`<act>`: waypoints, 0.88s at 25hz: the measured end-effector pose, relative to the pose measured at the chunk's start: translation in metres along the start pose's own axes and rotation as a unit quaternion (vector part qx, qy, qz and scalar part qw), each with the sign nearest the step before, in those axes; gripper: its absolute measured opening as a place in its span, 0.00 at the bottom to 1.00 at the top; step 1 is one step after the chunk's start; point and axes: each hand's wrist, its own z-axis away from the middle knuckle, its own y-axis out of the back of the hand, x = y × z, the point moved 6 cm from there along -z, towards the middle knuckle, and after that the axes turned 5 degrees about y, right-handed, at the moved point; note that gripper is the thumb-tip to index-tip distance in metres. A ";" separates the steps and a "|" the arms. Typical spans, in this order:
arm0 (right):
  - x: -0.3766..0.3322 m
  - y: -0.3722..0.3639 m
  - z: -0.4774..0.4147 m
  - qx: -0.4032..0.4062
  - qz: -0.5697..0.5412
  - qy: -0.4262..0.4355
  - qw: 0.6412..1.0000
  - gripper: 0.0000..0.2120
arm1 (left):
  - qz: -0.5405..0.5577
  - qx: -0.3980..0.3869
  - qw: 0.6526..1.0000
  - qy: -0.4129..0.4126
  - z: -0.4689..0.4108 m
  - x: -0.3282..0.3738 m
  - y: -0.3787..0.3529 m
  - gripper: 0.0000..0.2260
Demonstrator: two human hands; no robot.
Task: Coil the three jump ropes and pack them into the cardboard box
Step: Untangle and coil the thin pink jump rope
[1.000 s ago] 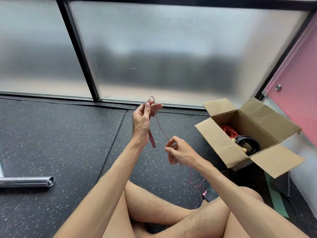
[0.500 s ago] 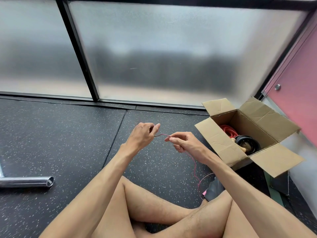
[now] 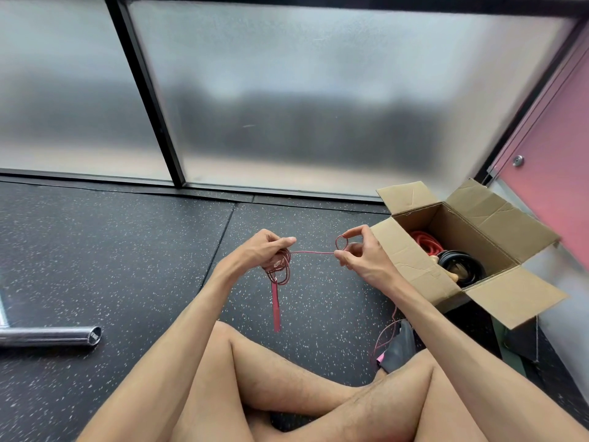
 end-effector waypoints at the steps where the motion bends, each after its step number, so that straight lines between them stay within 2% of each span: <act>1: 0.003 -0.001 0.000 0.009 0.020 0.009 1.000 0.16 | 0.038 -0.022 0.999 -0.001 0.003 0.002 -0.003 0.25; 3: 0.007 -0.002 0.002 0.029 0.050 0.022 0.998 0.16 | 0.103 -0.059 0.993 -0.015 0.010 0.007 -0.005 0.26; 5: 0.007 0.000 0.005 0.054 0.067 0.036 0.996 0.12 | 0.160 -0.063 0.985 -0.019 0.014 0.005 0.000 0.26; 7: 0.005 0.005 0.005 0.068 0.090 0.058 0.992 0.06 | 0.211 -0.027 0.977 -0.020 0.014 -0.003 0.010 0.26; 11: 0.016 0.016 0.000 0.102 0.137 0.043 0.984 0.13 | 0.385 0.055 0.921 -0.027 0.012 -0.022 0.027 0.22; 15: 0.036 0.009 0.000 0.085 0.184 -0.017 0.979 0.18 | 0.475 -0.008 0.880 -0.028 0.010 -0.015 0.011 0.26; 19: 0.047 -0.006 0.011 0.040 0.194 -0.046 0.979 0.20 | 0.611 -0.017 0.790 -0.047 0.007 -0.002 0.006 0.20; 20: 0.048 -0.011 0.013 0.023 0.186 -0.045 0.981 0.20 | 0.618 -0.014 0.784 -0.062 0.006 0.001 0.007 0.18; 22: 0.047 -0.024 0.017 -0.020 0.169 -0.038 0.985 0.20 | 0.600 0.015 0.795 -0.089 0.004 0.008 0.008 0.17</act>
